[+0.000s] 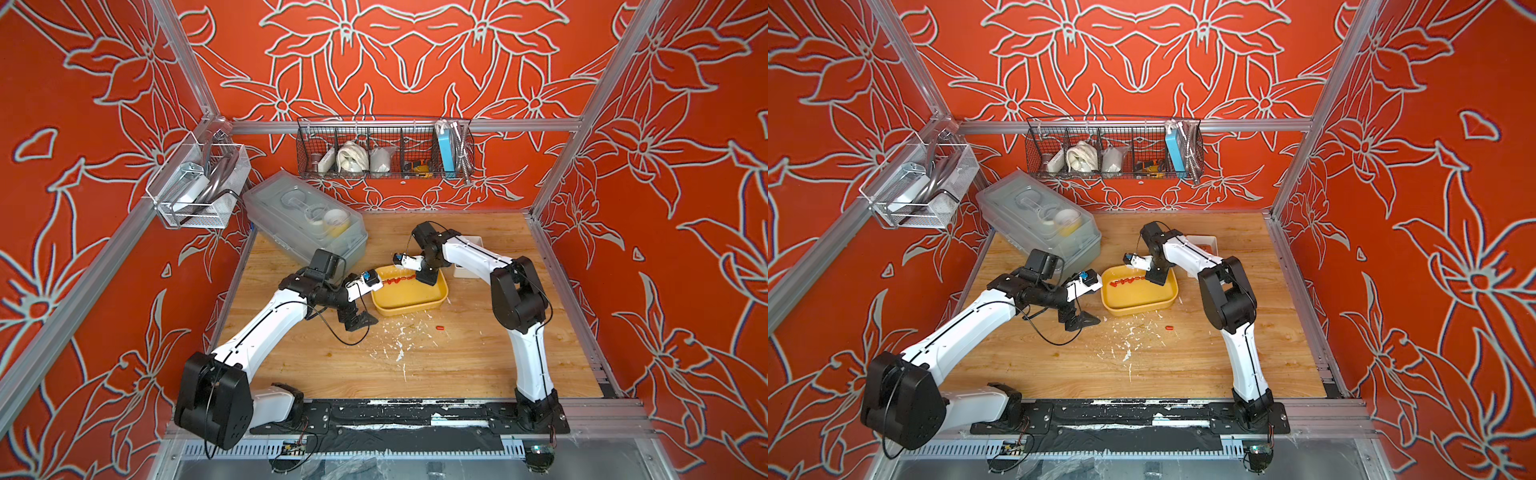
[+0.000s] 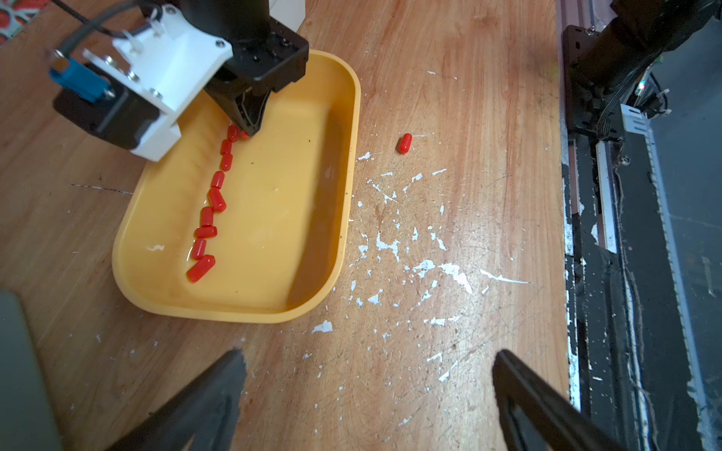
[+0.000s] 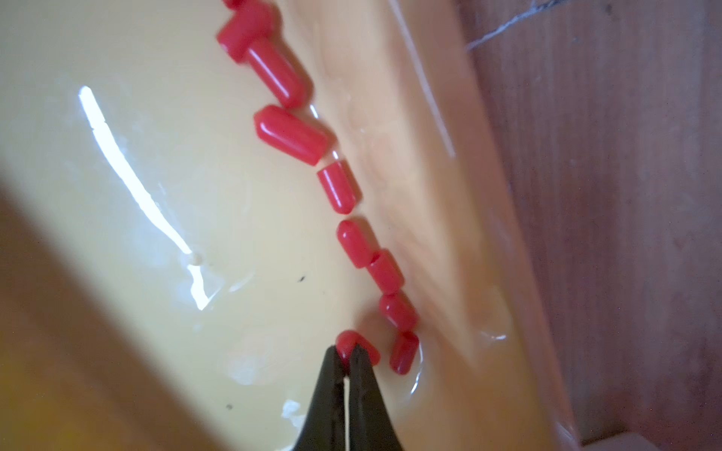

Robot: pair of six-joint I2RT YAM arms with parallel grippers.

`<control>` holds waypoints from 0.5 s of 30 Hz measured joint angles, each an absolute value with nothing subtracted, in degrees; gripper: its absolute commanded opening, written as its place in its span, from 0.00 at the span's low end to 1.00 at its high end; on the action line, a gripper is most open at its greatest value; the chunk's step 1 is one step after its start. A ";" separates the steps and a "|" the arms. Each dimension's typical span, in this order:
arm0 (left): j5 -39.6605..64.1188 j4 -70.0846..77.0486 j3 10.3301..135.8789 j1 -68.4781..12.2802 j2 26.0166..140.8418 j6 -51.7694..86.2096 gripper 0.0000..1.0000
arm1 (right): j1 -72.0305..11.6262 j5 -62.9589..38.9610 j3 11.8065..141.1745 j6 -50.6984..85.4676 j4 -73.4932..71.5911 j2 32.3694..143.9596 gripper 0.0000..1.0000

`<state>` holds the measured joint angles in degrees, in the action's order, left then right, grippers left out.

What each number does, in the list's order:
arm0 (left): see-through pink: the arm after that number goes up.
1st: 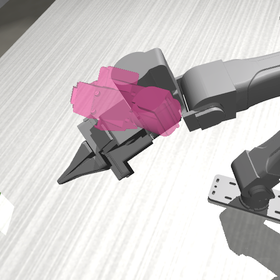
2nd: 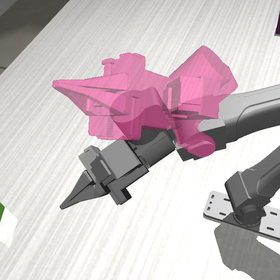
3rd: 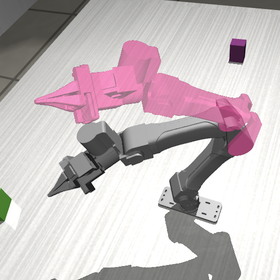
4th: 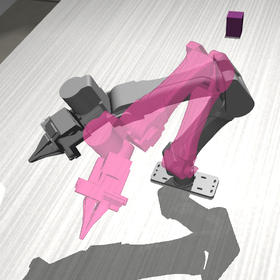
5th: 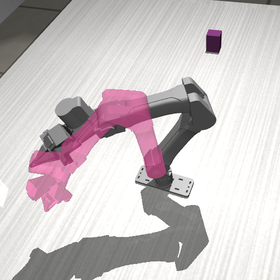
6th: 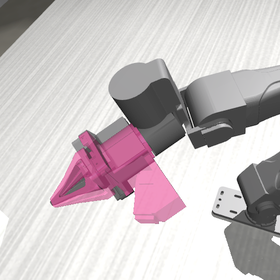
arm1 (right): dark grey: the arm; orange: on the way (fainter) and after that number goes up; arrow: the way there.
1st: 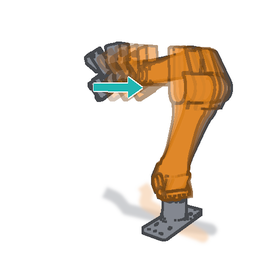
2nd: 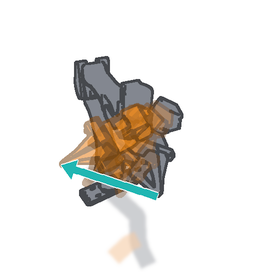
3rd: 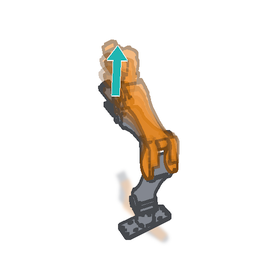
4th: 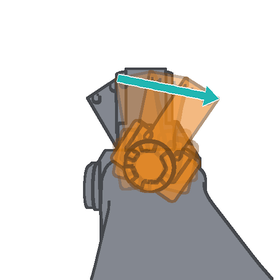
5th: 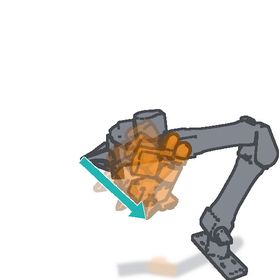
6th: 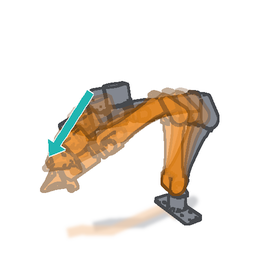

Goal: Take the screw protection sleeves out of the storage box
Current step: Pick up the screw protection sleeve from the storage box.

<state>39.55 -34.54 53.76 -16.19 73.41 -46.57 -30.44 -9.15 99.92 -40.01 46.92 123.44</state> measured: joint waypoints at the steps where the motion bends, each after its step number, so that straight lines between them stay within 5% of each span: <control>1: 39.57 -34.61 53.76 -16.19 73.41 -46.57 0.98 | -30.17 -10.37 100.03 -39.59 47.64 122.67 0.00; 15: 39.81 -34.72 53.76 -16.19 73.41 -46.57 0.98 | -26.81 -24.49 99.83 -36.40 53.71 117.49 0.00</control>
<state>39.81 -34.72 53.76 -16.19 73.41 -46.57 -26.81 -24.49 99.83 -36.40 53.71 117.49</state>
